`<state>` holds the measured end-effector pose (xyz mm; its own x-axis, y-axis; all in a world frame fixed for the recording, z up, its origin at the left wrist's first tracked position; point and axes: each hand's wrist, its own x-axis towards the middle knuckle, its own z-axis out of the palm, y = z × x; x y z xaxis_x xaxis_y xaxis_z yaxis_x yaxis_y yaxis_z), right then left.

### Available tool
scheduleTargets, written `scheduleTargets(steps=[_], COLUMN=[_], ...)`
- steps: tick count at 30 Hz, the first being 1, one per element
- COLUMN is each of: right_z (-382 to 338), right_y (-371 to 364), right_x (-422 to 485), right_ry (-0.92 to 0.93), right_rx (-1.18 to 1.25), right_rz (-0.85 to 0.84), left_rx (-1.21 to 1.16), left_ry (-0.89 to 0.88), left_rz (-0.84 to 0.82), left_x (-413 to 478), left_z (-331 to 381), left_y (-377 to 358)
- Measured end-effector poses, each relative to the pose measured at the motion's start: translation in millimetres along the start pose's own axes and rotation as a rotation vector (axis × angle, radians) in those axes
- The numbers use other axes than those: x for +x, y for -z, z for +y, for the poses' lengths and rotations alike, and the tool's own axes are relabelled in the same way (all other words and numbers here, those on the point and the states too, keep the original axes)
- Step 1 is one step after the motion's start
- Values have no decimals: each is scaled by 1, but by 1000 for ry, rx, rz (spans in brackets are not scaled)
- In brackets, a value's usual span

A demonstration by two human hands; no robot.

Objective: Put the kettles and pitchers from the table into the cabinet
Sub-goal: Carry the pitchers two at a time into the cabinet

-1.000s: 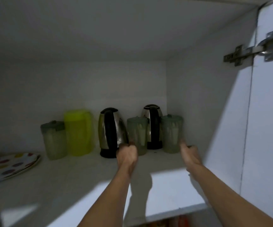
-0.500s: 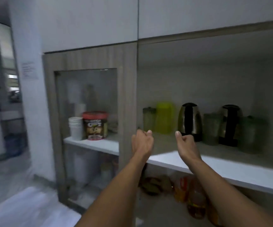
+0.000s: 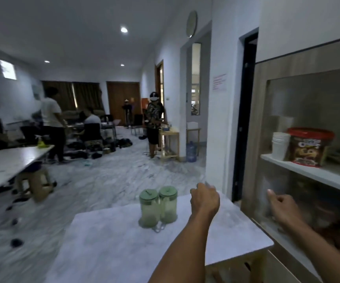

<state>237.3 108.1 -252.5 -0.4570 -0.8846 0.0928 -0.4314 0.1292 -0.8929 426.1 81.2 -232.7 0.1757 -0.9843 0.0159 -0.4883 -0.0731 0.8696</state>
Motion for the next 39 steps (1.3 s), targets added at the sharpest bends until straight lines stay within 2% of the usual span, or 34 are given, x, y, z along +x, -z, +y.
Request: scheduleTargets(steps=[3, 8, 14, 22, 30, 33, 35, 39], right_z=[-30, -66, -77, -57, -12, 3, 7, 6], right_y=[-66, -175, -269, -353, -429, -451, -463, -474], right_x=[-9, -26, -39, 26, 124, 143, 148, 153], right_ry=[39, -2, -20, -108, -531, -605, -624, -547], right_rx=[20, 33, -44, -106, 82, 135, 191, 257], right_rz=[-67, -130, -236, -301, -519, -595, -636, -596], left_rx=[19, 54, 67, -52, -448, -519, -525, -433], left_ry=[53, 80, 182, 314, 624, 629, 624, 543], left_rz=[89, 171, 185, 68, -31, -55, -14, 72], left_x=[25, 69, 122, 207, 288, 306, 311, 317], left_z=[-34, -94, -175, -238, -268, -275, -279, -281], left_y=[60, 146, 191, 145, 57, 31, 23, 25])
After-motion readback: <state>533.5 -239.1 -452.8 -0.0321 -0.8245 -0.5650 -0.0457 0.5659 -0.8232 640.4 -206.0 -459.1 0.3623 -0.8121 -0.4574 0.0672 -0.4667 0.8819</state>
